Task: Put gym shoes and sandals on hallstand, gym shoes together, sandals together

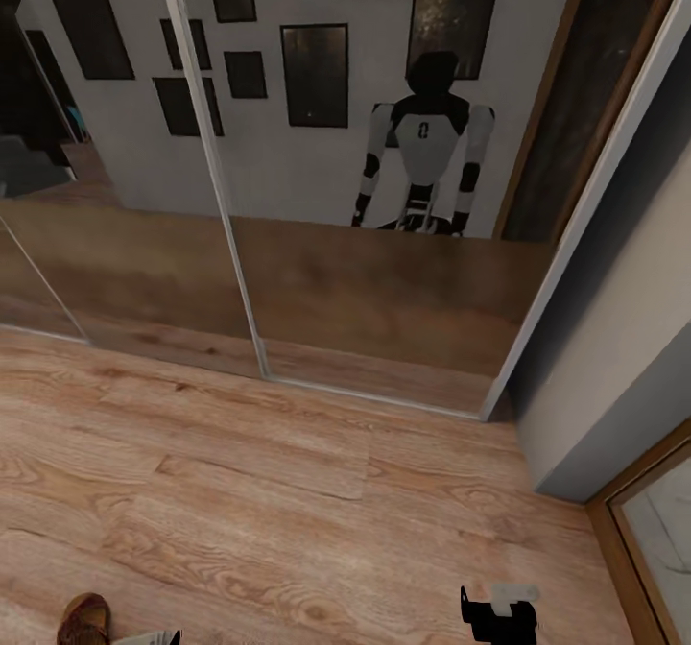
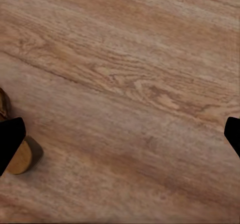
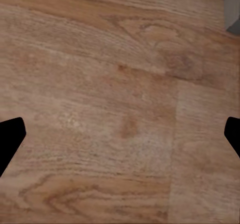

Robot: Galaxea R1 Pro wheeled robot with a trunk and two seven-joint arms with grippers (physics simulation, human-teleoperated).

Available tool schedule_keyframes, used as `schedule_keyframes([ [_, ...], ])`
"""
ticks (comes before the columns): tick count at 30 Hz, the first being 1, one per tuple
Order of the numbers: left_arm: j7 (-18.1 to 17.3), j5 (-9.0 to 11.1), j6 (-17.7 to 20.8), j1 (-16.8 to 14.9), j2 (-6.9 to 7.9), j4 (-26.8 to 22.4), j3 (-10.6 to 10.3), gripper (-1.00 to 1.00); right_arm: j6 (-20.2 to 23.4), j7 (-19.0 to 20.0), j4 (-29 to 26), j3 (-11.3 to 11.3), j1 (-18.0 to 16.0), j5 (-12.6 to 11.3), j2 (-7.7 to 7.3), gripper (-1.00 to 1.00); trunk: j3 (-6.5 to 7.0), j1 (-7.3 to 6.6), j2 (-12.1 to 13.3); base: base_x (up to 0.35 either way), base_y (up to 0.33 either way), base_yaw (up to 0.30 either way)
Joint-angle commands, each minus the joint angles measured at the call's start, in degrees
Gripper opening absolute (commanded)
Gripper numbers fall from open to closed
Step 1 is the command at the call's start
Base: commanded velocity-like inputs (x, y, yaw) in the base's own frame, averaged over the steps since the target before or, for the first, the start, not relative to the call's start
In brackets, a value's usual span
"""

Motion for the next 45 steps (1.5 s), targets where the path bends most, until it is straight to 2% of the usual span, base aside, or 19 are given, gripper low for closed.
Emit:
schedule_keyframes([
  [1, -0.59, 0.49, -0.07, -0.05, -0.01, 0.08, 0.23, 1.00, -0.08, -0.38, 0.03, 0.09, -0.02, 0.37, 0.00, 1.00, -0.01, -0.01, -0.02, -0.005, -0.007, 0.263],
  [27, -0.59, 0.49, -0.07, -0.06, 0.00, 0.08, 0.26, 1.00, -0.07, -0.42, 0.03, 0.09, -0.02, 0.37, -0.01, 1.00, 0.83, -0.01, -0.02, -0.001, -0.001, 0.263],
  [45, -0.59, 0.42, -0.07, -0.06, -0.01, 0.07, 0.24, 1.00, -0.09, -0.42, 0.03, 0.13, -0.02, 0.37, 0.00, 1.00, 1.40, -0.01, -0.02, -0.086, 0.000, 0.263],
])
